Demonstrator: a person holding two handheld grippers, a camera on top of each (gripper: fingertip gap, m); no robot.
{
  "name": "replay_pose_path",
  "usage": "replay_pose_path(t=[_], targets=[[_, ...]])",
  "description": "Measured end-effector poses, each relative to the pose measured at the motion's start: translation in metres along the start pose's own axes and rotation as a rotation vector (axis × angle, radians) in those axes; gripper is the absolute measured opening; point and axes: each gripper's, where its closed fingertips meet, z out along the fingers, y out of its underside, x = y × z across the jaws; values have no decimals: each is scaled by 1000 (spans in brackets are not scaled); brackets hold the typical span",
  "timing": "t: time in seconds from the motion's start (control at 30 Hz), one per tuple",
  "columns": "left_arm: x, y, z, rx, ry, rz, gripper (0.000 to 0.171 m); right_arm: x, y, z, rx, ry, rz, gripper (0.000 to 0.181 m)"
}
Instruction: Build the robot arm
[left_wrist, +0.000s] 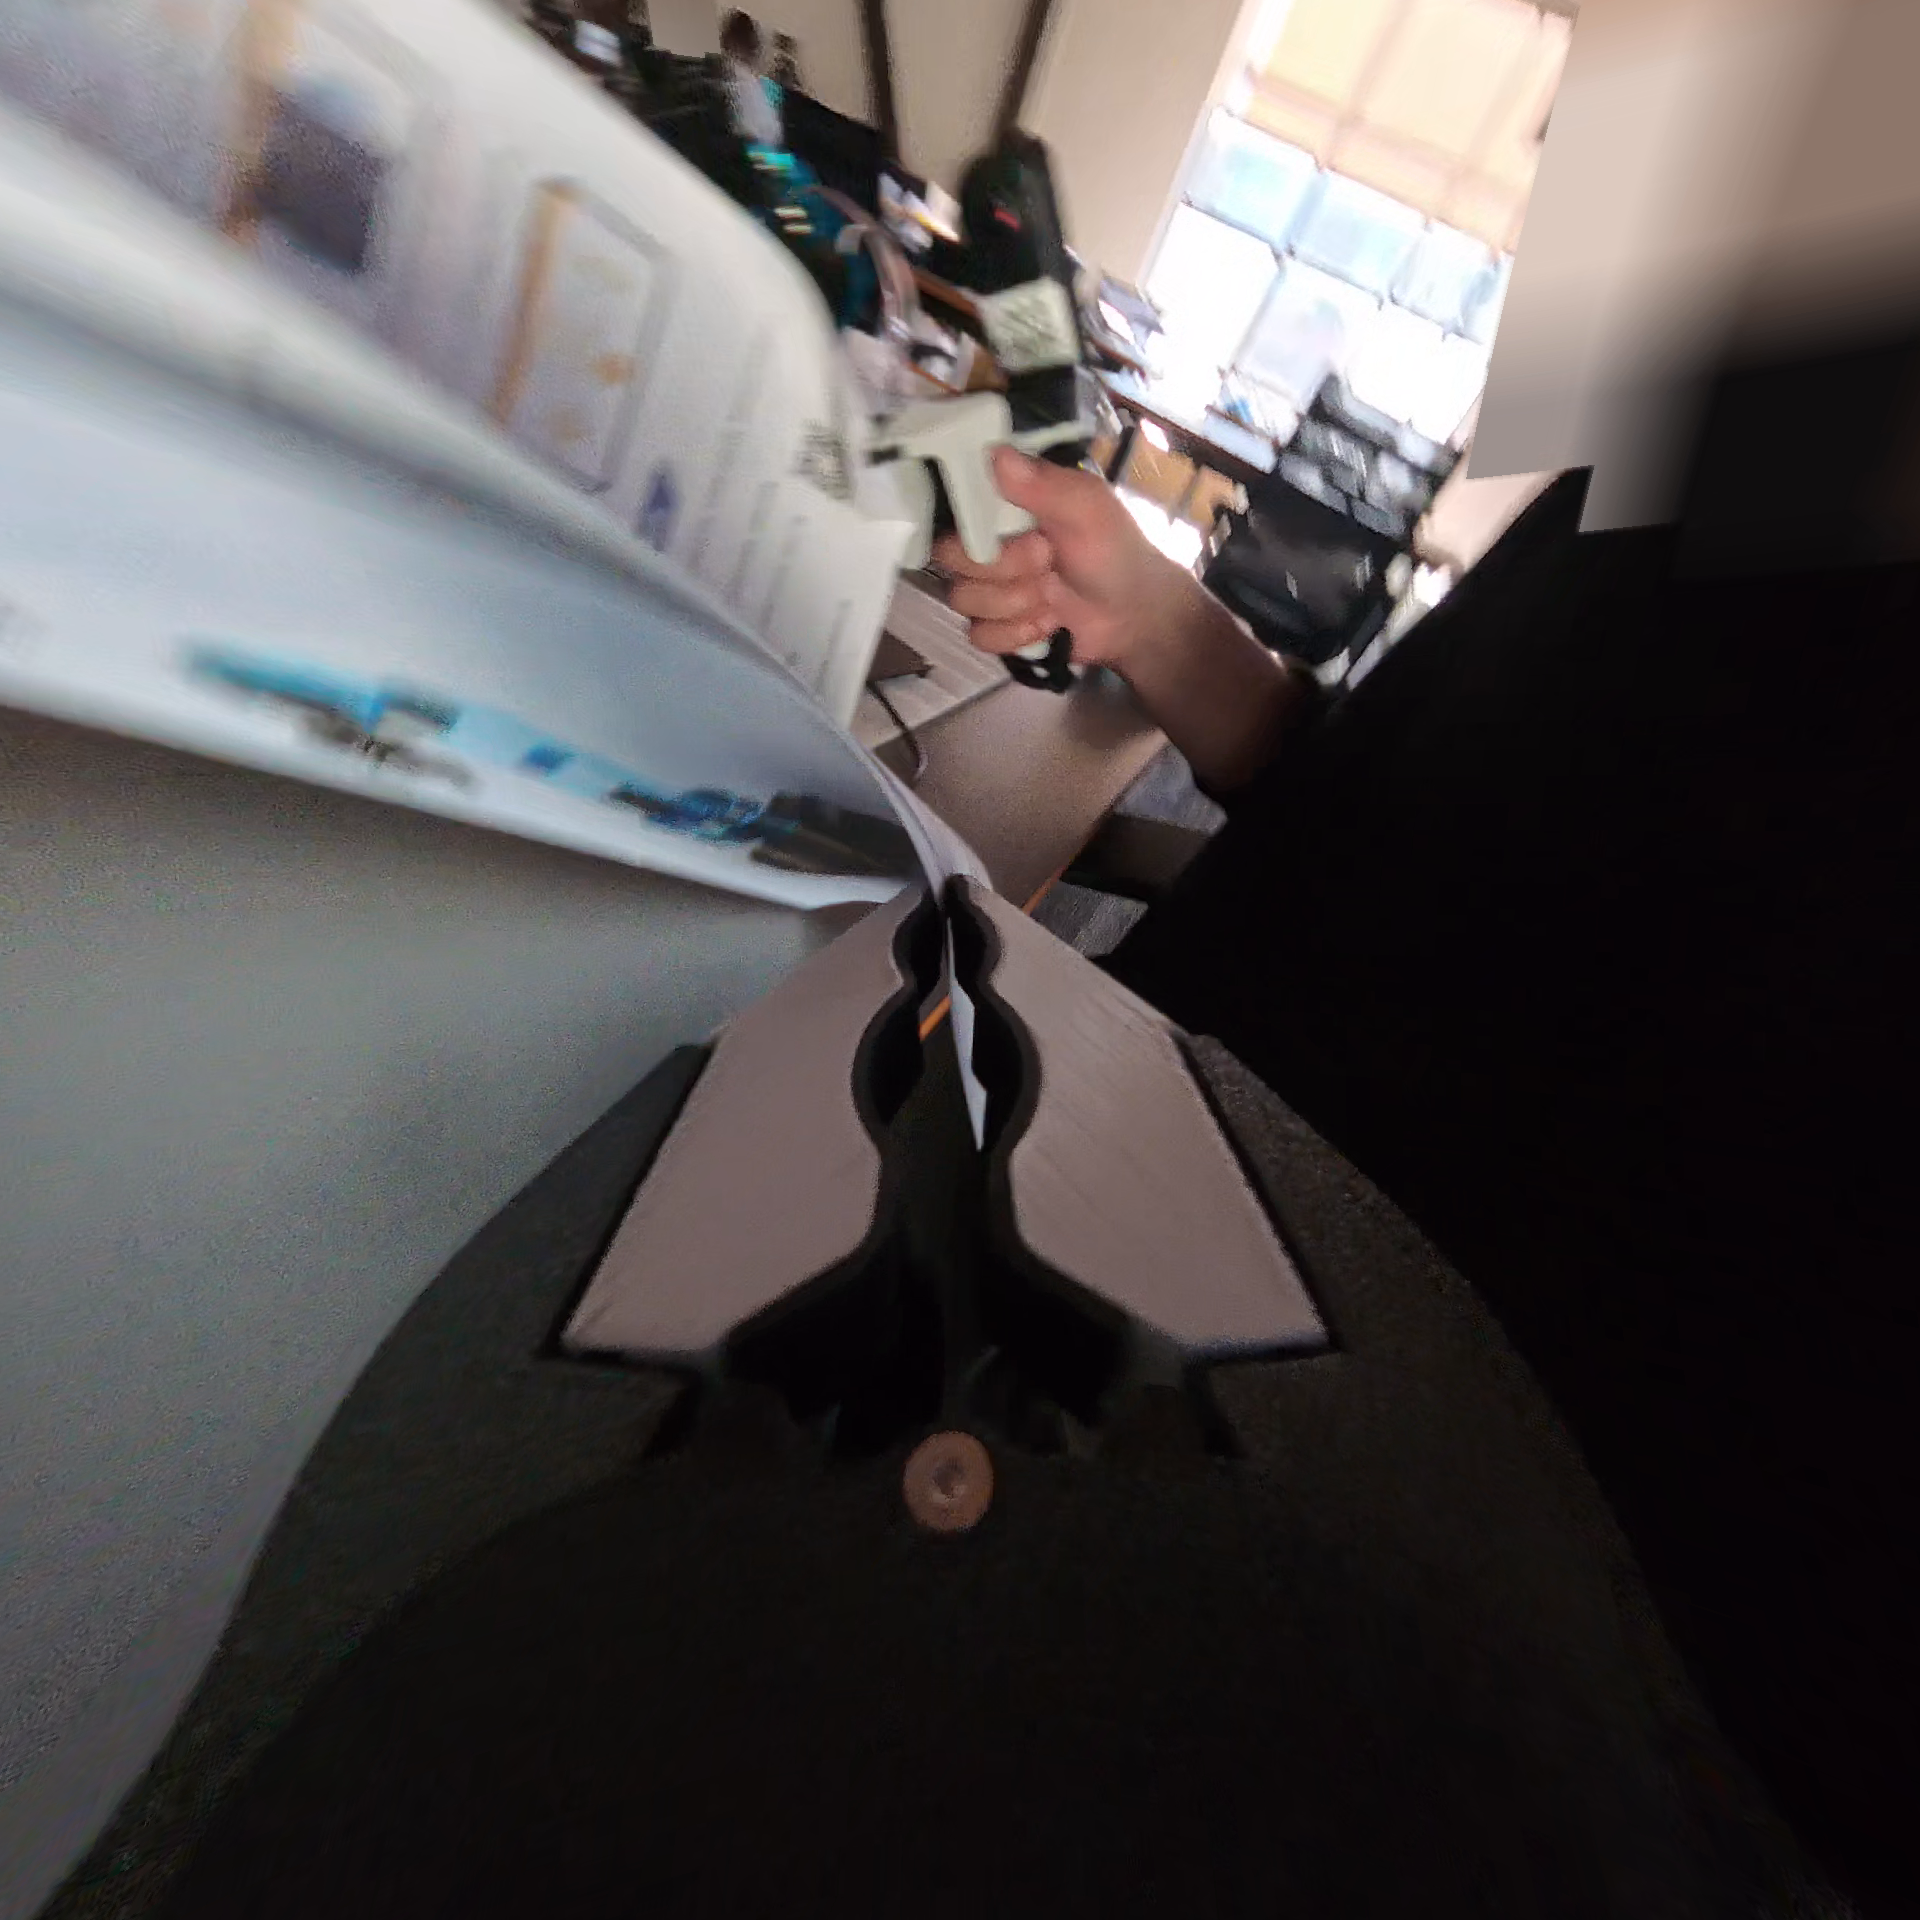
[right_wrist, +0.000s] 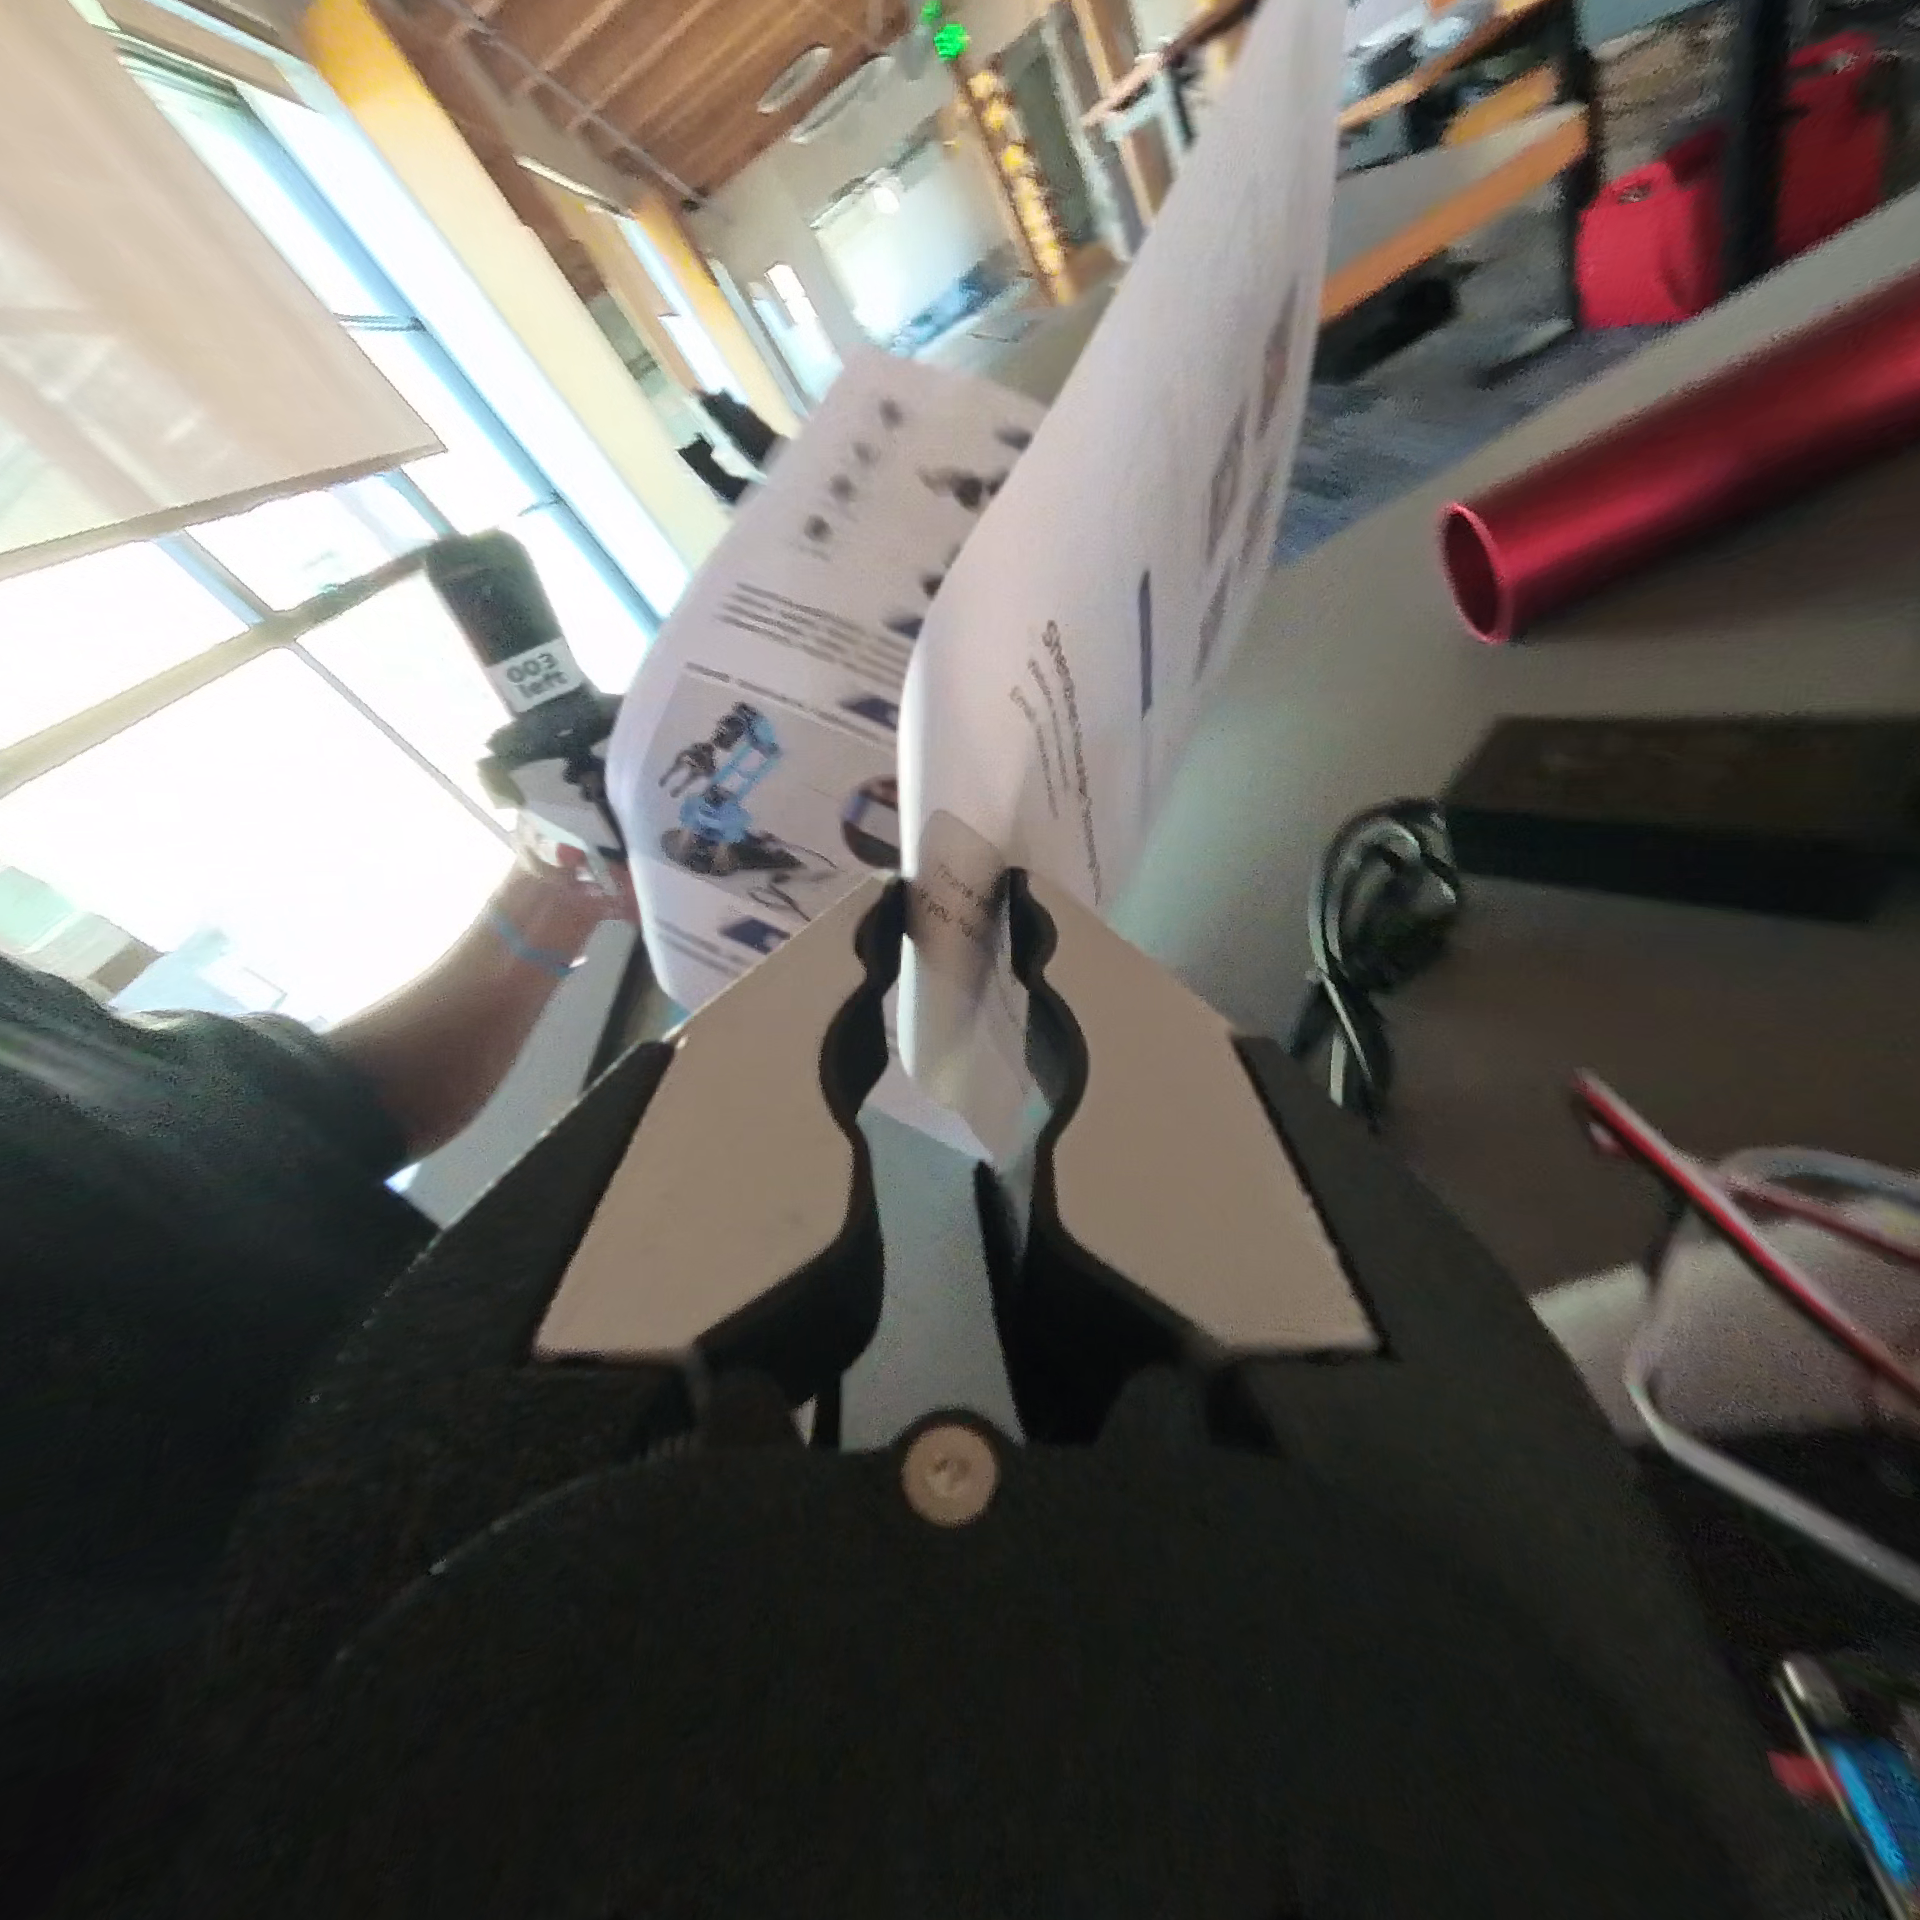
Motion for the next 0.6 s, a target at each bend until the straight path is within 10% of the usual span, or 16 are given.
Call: replay_pose_path(t=[0.23,0.6], targets=[[-40,65,-51,180,-137,-350,0,34,59,-21,-24,175,109,23],[-28,2,-53,446,36,-386,0,30,91,-13,-153,154,161,23]])
